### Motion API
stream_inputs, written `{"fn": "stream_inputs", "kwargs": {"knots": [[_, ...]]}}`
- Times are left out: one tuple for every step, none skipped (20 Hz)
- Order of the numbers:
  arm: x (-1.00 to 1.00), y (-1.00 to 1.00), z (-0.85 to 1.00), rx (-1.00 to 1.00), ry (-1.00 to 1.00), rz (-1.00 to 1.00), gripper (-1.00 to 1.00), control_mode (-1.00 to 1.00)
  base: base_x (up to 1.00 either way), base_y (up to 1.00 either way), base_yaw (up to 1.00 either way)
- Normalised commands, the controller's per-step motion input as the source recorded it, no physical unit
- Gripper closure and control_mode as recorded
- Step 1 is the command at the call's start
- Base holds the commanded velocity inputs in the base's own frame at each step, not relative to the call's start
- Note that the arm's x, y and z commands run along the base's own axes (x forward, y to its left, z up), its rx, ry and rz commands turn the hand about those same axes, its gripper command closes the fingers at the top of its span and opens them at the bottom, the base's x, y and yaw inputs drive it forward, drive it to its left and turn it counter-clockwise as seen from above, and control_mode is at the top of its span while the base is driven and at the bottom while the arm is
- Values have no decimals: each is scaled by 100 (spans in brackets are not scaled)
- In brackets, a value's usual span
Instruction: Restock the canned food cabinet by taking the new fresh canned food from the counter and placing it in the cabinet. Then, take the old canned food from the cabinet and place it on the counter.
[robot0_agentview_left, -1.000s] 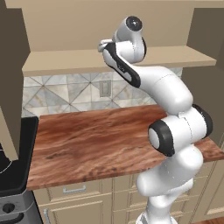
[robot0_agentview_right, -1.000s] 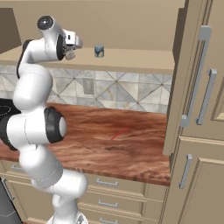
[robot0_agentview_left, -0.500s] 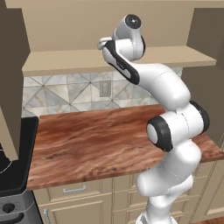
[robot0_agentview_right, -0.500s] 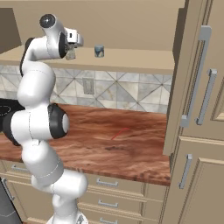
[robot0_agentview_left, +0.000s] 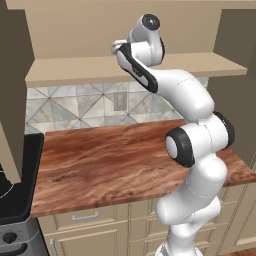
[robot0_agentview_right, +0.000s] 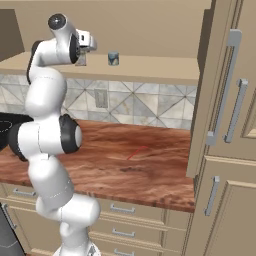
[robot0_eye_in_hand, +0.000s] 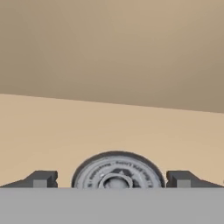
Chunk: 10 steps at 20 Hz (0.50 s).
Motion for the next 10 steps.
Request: {"fn": "stream_inputs", "kwargs": {"knots": [[15,0,0,0,-1,0,-100,-100,0,0,0],[13,0,0,0,-4,0,-100,-100,0,0,0],[10,0,0,0,-4,0,-100,-100,0,0,0],[6,0,0,0,-7,0,-100,-100,0,0,0],[2,0,0,-1,-8,0,-100,-100,0,0,0],[1,0,0,-1,-10,0,-100,-100,0,0,0],[8,0,0,-4,-12,0,-100,-100,0,0,0],[9,0,-2,-6,-14,0,-100,-100,0,0,0],[4,0,-4,-6,-16,0,-100,-100,0,0,0],[0,0,0,-6,-16,0,-100,-100,0,0,0]]}}
